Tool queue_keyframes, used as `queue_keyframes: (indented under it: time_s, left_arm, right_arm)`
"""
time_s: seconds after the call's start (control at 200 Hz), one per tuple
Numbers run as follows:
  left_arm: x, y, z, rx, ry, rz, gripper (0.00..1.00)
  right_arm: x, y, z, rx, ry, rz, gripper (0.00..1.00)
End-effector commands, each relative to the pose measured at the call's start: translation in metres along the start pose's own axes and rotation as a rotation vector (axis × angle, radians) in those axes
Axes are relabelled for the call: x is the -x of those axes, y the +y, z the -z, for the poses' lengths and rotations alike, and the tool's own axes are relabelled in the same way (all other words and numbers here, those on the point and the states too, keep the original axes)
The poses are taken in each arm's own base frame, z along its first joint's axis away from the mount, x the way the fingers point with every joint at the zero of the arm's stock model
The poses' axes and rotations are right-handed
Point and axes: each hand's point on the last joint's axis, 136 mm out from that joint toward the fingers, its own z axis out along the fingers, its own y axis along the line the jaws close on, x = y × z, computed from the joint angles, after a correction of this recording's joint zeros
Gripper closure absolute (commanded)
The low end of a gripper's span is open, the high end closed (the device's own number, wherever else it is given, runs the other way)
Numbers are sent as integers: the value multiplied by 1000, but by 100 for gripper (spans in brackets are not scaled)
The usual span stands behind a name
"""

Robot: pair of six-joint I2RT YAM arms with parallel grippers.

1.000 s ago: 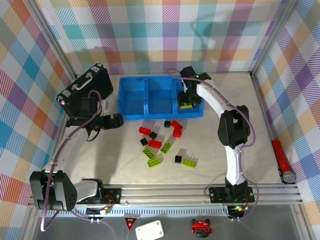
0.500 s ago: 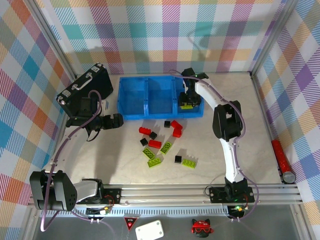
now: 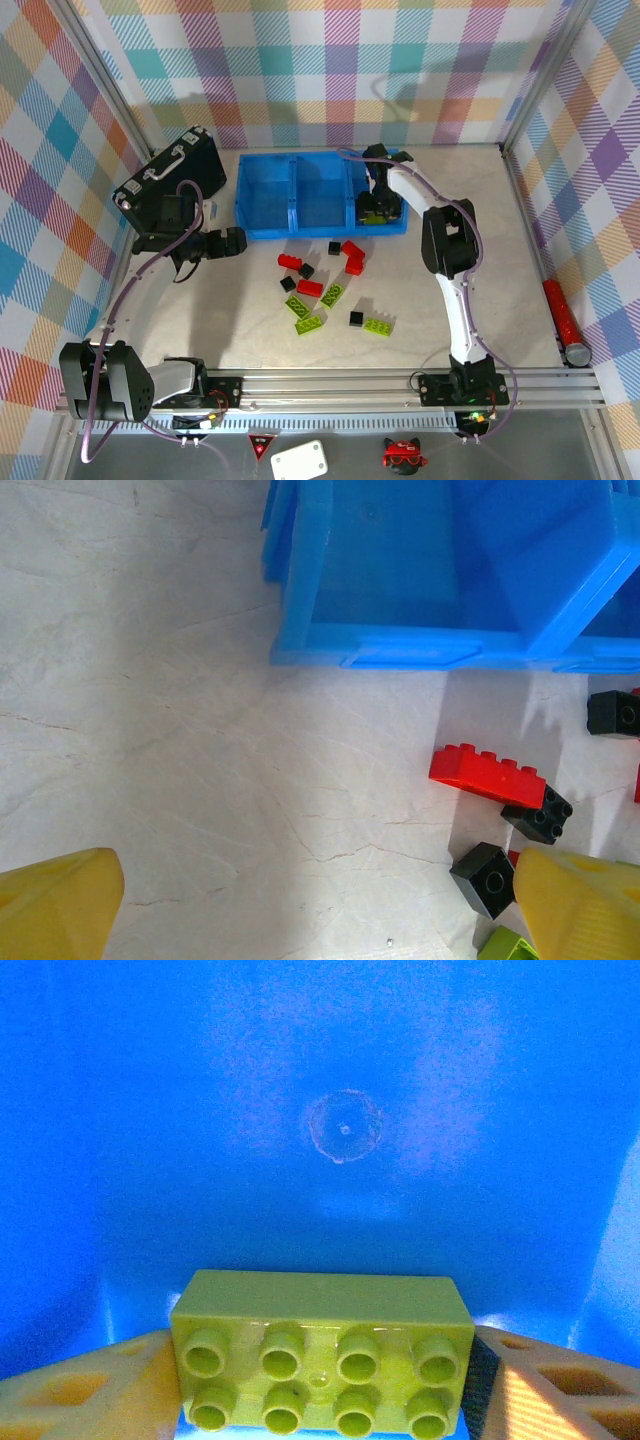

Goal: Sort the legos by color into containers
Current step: Place the lego in the container, then pick up the lego from the center of the table.

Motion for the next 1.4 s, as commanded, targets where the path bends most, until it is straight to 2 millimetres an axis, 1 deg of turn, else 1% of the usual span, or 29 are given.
queue_keyframes:
  time_s: [0.0, 0.13, 0.315, 0.45, 0.535, 0.605, 0.685, 0.89, 1.0, 1.125, 1.195, 1.26, 1.3, 1.395]
  left_arm:
    - [4, -4, 6, -10, -15, -5, 0]
    - [4, -2, 6, 6, -15, 12, 0]
    - [6, -2, 9, 9, -26, 32, 1]
    - [13, 2, 18, 47, -70, 47, 2]
    - [12, 4, 24, 80, -66, 58, 2]
    - [8, 1, 24, 92, -33, 66, 2]
    - [5, -7, 21, 87, -4, 68, 3]
    - [-5, -37, 9, 101, 52, 17, 5]
    - [-11, -60, -3, 85, 79, -27, 6]
    - [-17, -95, -20, -5, 113, -97, 7]
    - [-20, -109, -30, -44, 140, -136, 7]
    - [-22, -118, -40, -64, 166, -167, 7]
    - [-24, -122, -46, -71, 186, -184, 9]
    - [-26, -125, -59, -60, 226, -214, 10]
  right_arm:
    - [9, 6, 34, 35, -51, 4, 28]
    - [12, 6, 61, 37, -93, 3, 25]
    - [10, 6, 102, 52, -147, 3, 25]
    - [-2, 8, 128, 83, -161, -5, 24]
    - [-16, 12, 137, 119, -163, -14, 24]
    - [-30, 12, 139, 137, -157, -26, 24]
    - [-45, 12, 142, 154, -156, -33, 24]
    - [-81, 6, 145, 165, -149, -43, 24]
    - [-97, 1, 145, 166, -147, -49, 24]
    - [-111, -2, 143, 167, -145, -48, 24]
    - [-117, -5, 141, 161, -137, -45, 24]
    - [-122, -6, 139, 155, -131, -39, 24]
    - [-124, -7, 139, 150, -130, -38, 24]
    - [-127, -9, 139, 144, -127, -32, 24]
